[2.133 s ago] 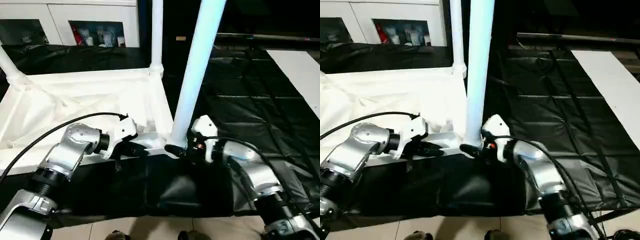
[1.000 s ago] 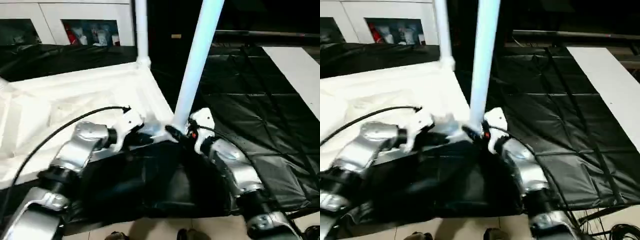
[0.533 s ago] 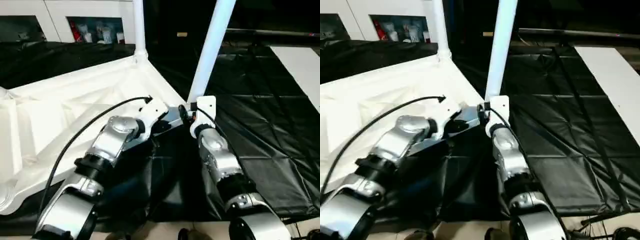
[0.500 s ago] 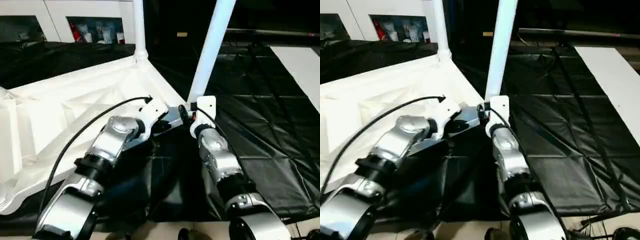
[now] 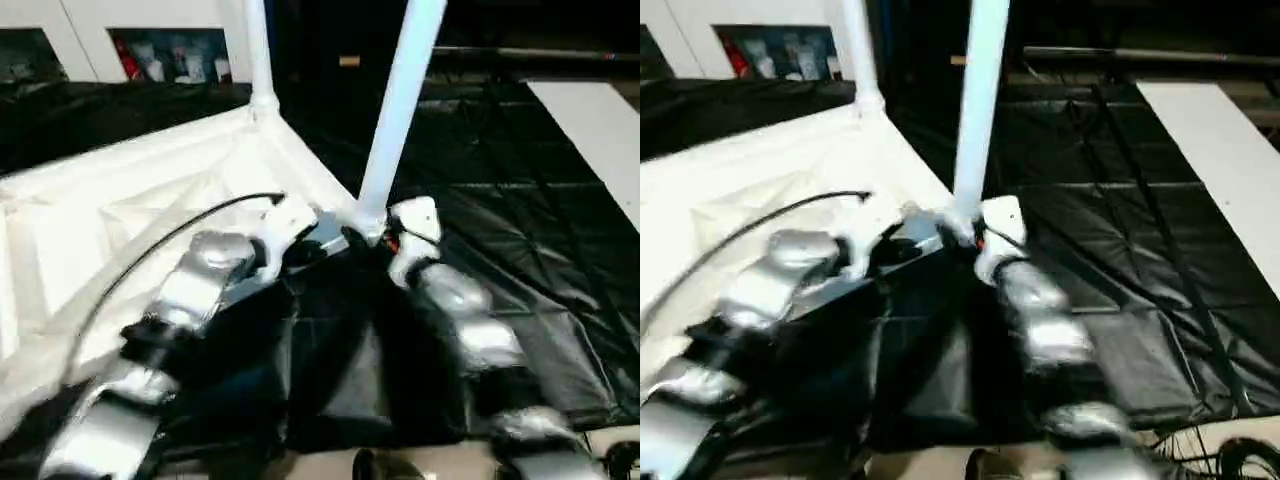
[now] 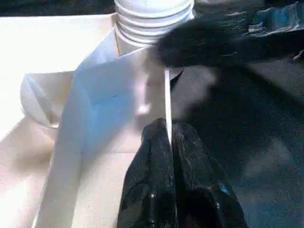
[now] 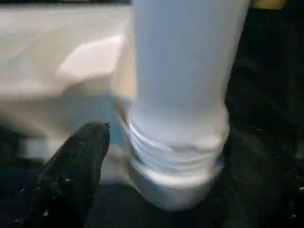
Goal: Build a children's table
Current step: Rotate leg to tighten
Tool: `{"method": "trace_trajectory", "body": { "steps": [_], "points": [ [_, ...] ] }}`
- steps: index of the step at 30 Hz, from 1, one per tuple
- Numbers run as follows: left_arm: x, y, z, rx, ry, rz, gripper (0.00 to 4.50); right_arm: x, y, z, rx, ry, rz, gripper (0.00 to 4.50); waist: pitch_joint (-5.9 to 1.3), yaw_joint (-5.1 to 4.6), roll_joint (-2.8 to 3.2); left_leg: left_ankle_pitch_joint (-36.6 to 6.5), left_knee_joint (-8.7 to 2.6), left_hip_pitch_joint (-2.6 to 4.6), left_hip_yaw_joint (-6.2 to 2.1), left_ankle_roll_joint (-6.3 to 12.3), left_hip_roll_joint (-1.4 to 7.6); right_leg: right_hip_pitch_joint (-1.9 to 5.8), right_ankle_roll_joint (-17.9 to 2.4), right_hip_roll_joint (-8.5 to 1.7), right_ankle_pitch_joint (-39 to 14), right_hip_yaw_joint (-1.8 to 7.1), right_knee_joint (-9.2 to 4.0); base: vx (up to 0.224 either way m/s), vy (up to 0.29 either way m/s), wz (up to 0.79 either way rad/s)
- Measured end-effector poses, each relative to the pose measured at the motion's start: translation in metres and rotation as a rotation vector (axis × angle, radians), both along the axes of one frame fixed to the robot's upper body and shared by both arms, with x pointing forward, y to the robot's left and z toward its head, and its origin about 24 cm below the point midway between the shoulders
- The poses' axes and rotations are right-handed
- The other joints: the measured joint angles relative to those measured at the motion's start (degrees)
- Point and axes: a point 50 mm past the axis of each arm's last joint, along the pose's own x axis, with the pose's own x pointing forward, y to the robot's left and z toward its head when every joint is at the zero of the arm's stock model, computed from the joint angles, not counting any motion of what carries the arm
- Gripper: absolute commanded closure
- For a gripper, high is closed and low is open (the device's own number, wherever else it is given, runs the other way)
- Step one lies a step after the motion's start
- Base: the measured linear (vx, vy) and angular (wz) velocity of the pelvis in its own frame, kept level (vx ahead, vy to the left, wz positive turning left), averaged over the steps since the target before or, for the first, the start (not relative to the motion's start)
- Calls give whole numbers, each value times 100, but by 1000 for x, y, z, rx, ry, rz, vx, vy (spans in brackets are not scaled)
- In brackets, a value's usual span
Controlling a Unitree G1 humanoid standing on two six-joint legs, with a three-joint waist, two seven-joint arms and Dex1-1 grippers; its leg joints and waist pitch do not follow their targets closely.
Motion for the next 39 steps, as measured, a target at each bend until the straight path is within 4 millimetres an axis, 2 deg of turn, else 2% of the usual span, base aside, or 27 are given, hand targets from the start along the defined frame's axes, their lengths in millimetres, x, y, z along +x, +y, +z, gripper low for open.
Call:
{"method": "trace_trajectory", "body": {
  "steps": [4,8,11,19,24,31,32,34,36,39],
  "points": [
    [-5,10,2,-1,-7,-49,450,-7,-9,4,-7,6,144,46,2,-29,1,11,0,-2,9,20,3,-8,-2,1,1,3,1,0,0,0],
    [-21,21,0,-19,31,-152,450,-15,-22,12,-17,3,276,46,2,-5,3,10,-1,3,14,29,4,-9,-10,-1,-5,3,1,0,0,0],
    [-30,29,0,-18,71,-218,450,-21,-20,15,0,16,381,46,4,0,6,12,8,2,15,33,3,-27,-11,-3,-4,5,7,0,0,0],
    [-44,32,-3,-5,130,-337,450,-34,-21,13,-76,75,624,46,6,141,-4,10,47,-3,16,40,4,-38,-19,-8,-9,7,55,0,0,0],
    [-44,33,-3,-3,136,-351,450,-39,-19,9,-93,102,691,46,11,157,-11,11,72,-3,16,37,5,-44,-25,-8,-7,11,83,0,0,0],
    [-44,33,-3,-1,137,-353,450,-38,-19,9,-100,101,699,46,14,153,-19,11,92,-4,15,37,6,-49,-25,-9,-7,13,104,0,0,0],
    [-44,33,-3,-1,137,-353,450,-38,-18,9,-100,100,699,63,14,155,-20,11,92,-4,15,37,6,-49,-25,-9,-7,13,105,0,0,0],
    [-44,34,-3,-1,135,-354,450,-38,-17,10,-95,98,702,63,15,155,-21,11,94,-5,15,37,6,-50,-25,-9,-7,13,107,0,0,0],
    [-44,34,-3,-1,133,-355,450,-38,-16,10,-93,95,704,98,14,155,-22,11,95,-5,15,37,6,-50,-25,-9,-7,13,109,0,0,0],
    [-44,34,-3,-1,135,-357,450,-37,-16,10,-93,95,696,110,14,159,-22,11,99,-5,15,37,6,-51,-25,-9,-7,13,114,0,0,0]
  ]
}}
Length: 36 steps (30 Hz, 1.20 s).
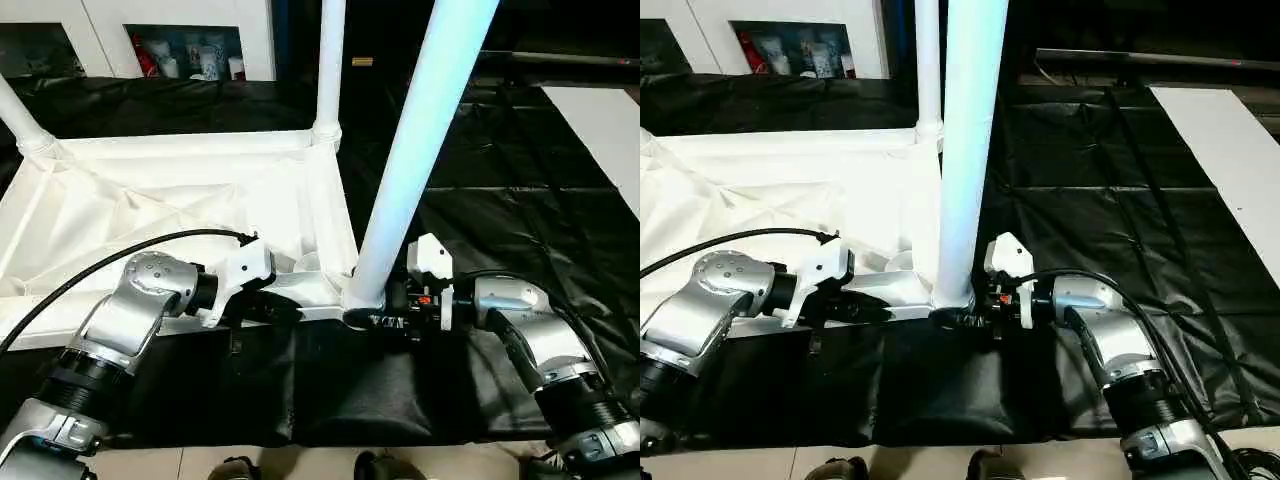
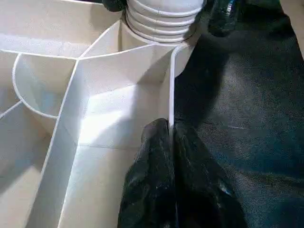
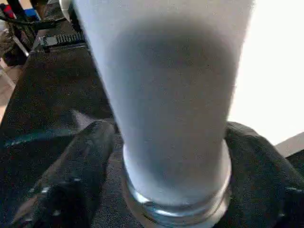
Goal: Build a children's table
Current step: Rotate leg to tighten
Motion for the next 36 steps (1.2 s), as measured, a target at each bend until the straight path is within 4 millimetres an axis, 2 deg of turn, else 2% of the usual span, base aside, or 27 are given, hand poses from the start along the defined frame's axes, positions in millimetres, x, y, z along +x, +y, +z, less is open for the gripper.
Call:
{"method": "trace_trajectory", "body": {
  "steps": [7,18,21,26,30,32,36],
  "points": [
    [0,0,0,1,2,-3,450,0,0,-1,0,3,-4,172,1,3,-4,0,14,0,-1,0,0,-2,-1,-1,-1,2,17,0,0,0],
    [2,0,-2,0,0,24,450,3,2,-5,8,-14,-42,183,-1,-8,-15,1,28,6,-2,-2,0,-2,-2,-1,-2,5,39,0,0,0],
    [10,-3,-2,-7,-12,87,450,10,6,-11,64,-29,-176,184,0,-33,-22,-5,38,10,-2,-24,0,1,-24,-1,13,10,43,0,0,0],
    [32,-20,-1,-8,-58,232,450,29,21,-18,151,-40,-551,185,9,-92,-64,1,40,14,-9,-35,-6,13,-28,-5,23,13,35,-12,1,-1],
    [44,-35,-2,-7,-73,309,450,39,37,-19,189,-27,-768,185,9,-89,-61,1,37,17,-13,-36,-8,6,-23,-5,28,14,36,0,0,0],
    [53,-50,-1,-4,-86,361,450,49,44,-16,183,-29,-908,185,8,-87,-63,4,37,21,-14,-41,-10,5,-20,-5,34,15,35,0,0,0],
    [59,-62,-2,4,-96,406,450,56,47,-15,180,-26,-1034,185,-1,-36,-73,4,35,12,-16,-41,-11,18,-18,-5,34,14,34,0,0,0]
  ]
}}
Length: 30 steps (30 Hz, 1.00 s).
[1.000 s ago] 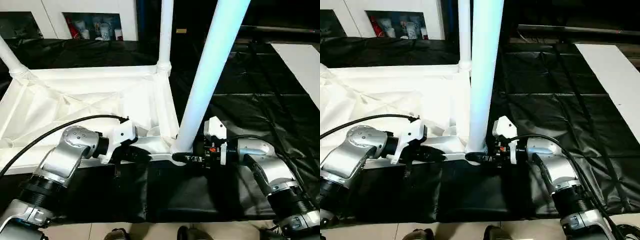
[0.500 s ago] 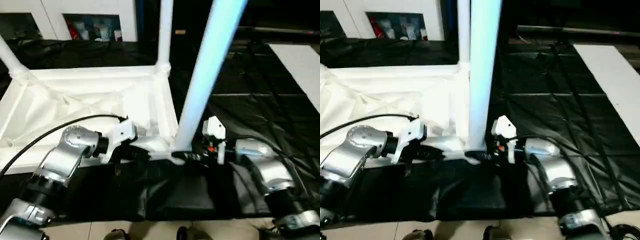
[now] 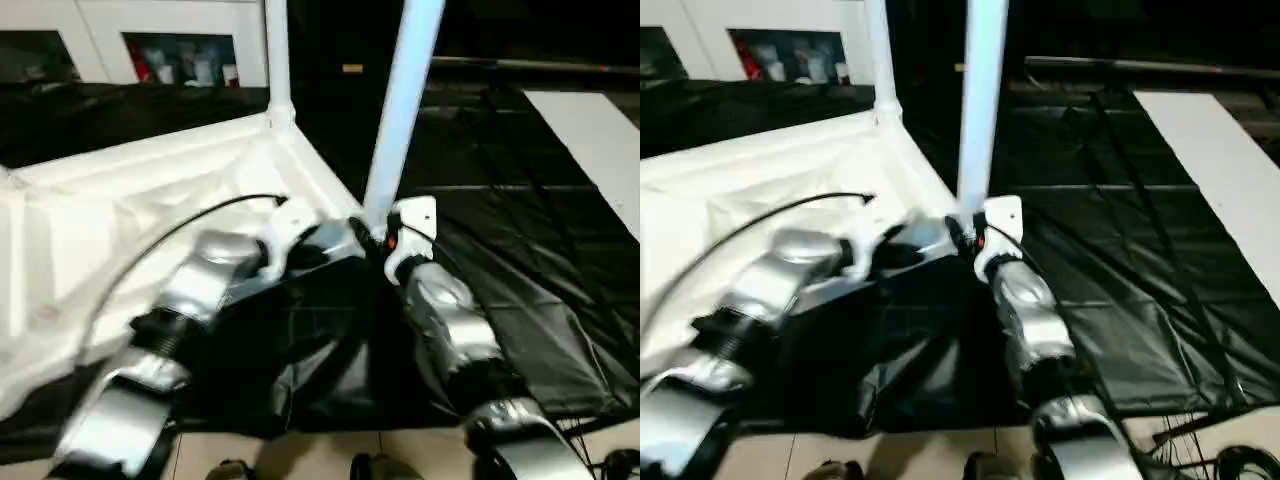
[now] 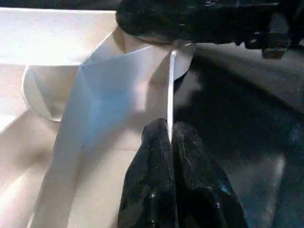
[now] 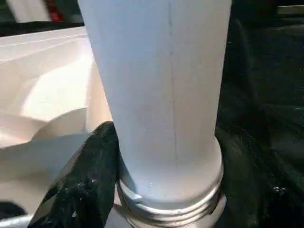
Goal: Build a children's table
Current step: Rotate leg to tighten
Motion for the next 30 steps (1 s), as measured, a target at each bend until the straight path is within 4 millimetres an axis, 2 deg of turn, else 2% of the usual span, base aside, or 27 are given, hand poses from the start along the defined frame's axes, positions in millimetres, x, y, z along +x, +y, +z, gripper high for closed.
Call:
{"method": "trace_trajectory", "body": {
  "steps": [7,8,9,11,12,17,22,26,30],
  "points": [
    [3,-6,-1,8,0,-4,450,1,0,0,7,-14,-33,185,-3,40,-1,0,-27,2,-5,0,-1,2,6,0,-3,-6,-7,0,0,0],
    [3,-6,-1,8,0,-6,450,0,-1,0,13,-16,-31,150,-3,44,-1,0,-34,2,-5,0,0,2,6,-1,-3,-7,-10,0,0,0],
    [3,-6,-1,8,-2,-10,450,0,-2,0,16,-20,-27,150,-3,50,-1,0,-41,2,-5,0,0,2,10,0,-5,-8,-11,0,0,0],
    [2,-4,1,9,1,-24,450,-2,-7,1,14,-31,18,113,-1,45,-2,0,-52,-8,-7,0,0,-4,18,0,-10,-10,-15,0,0,0],
    [2,-2,1,13,0,-26,450,-3,-8,1,17,-32,37,109,-1,38,-2,0,-58,-9,-8,0,1,-4,21,1,-12,-11,-15,0,0,0],
    [-2,14,4,24,-4,-68,450,-9,-22,4,-54,-48,257,95,12,10,1,0,-81,-15,-9,-1,3,-25,19,7,-11,-14,-17,0,0,0],
    [-18,31,6,13,3,-208,450,-27,-44,8,-126,-67,535,95,24,-18,21,0,-86,-14,-9,-1,7,-30,17,20,-36,-12,-19,0,0,0],
    [-29,43,8,12,-2,-303,450,-34,-48,13,-145,-61,679,95,27,-12,26,1,-99,-14,-4,20,7,-34,12,20,-44,-15,-45,0,0,0],
    [-42,51,7,24,34,-412,450,-45,-48,18,-174,-39,872,95,33,44,36,6,-100,-13,-1,46,6,-33,9,14,-46,-19,-62,0,0,0]
  ]
}}
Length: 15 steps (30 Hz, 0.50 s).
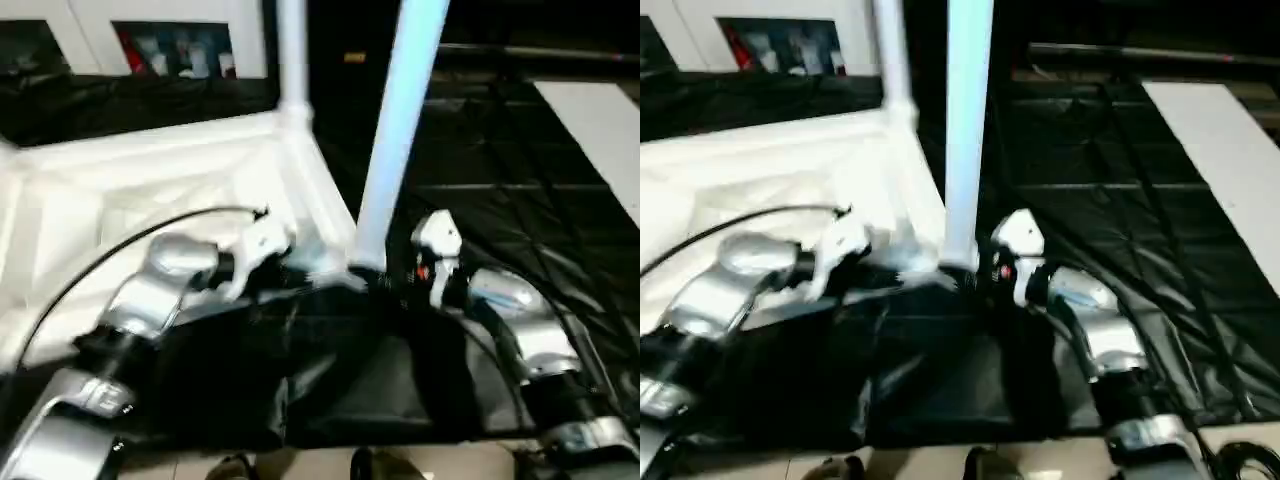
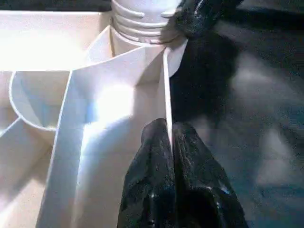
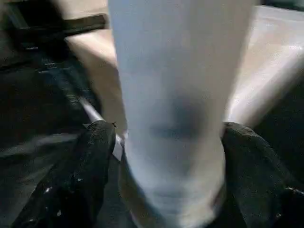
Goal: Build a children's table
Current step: Rotate leg to tighten
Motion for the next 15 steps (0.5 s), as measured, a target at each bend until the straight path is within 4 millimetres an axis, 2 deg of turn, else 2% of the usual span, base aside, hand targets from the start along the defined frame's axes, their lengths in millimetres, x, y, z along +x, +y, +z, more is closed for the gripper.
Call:
{"method": "trace_trajectory", "body": {
  "steps": [6,13,15],
  "points": [
    [-9,5,-1,5,40,-62,450,-10,-5,1,-60,27,147,95,2,3,0,-1,10,1,12,3,-1,7,-8,-8,5,4,-7,0,0,0],
    [-10,5,-2,6,49,-78,450,-12,-7,2,-83,36,182,95,1,13,-2,1,16,1,12,3,0,7,-8,-8,5,3,4,0,0,0],
    [-10,6,-2,6,49,-78,450,-11,-7,2,-82,40,182,111,1,12,-2,1,19,1,12,3,1,7,-8,-8,5,3,7,0,0,0]
  ]
}}
